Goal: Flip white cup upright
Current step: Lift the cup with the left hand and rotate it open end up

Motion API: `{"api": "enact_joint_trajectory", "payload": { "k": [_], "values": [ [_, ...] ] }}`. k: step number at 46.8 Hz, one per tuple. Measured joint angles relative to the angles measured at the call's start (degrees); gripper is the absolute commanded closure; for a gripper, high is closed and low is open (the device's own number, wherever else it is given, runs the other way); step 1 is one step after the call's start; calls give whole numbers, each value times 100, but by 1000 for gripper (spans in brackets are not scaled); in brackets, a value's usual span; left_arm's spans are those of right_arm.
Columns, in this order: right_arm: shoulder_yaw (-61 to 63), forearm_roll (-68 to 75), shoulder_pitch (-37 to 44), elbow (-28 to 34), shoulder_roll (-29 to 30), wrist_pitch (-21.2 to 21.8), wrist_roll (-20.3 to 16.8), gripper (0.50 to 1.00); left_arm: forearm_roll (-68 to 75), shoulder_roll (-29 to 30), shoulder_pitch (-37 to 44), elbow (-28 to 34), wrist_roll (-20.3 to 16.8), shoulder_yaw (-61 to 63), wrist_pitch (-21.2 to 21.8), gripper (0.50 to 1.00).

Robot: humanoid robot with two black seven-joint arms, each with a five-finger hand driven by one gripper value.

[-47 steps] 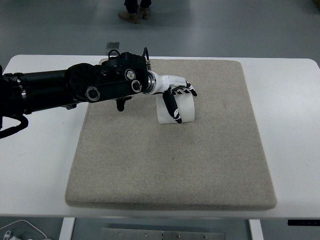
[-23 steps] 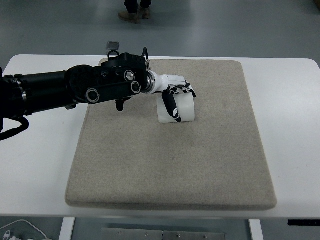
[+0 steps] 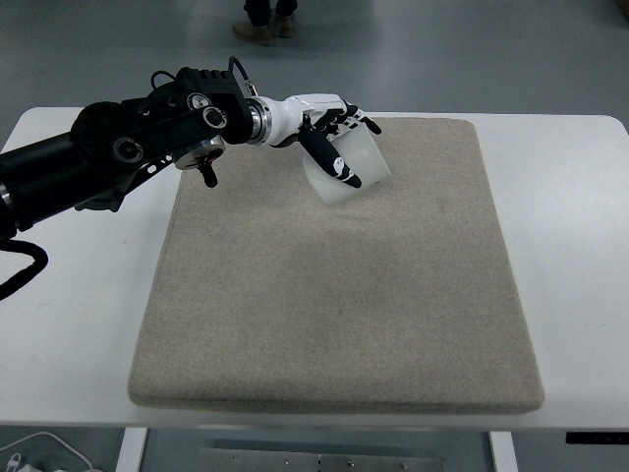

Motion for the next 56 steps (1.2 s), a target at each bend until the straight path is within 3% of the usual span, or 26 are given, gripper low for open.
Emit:
{"api": "enact_joint_trajectory", "payload": {
  "k": [16,32,45,56],
  "values": [
    [0,0,-2,0,0,0,0,570,-12,119,448,8,-569,-694,-182,939],
    [0,0,0,1,0,0,0,570,-12,204,1165,54,-1759,-1311,-247,939],
    [0,0,-1,0,0,0,0,570,-2,251,1882,216,-2518,-2116,-232,939],
    [0,0,2,0,0,0,0,570,-8,334,2289,300,-3742,-2304,-239,939]
  ]
}}
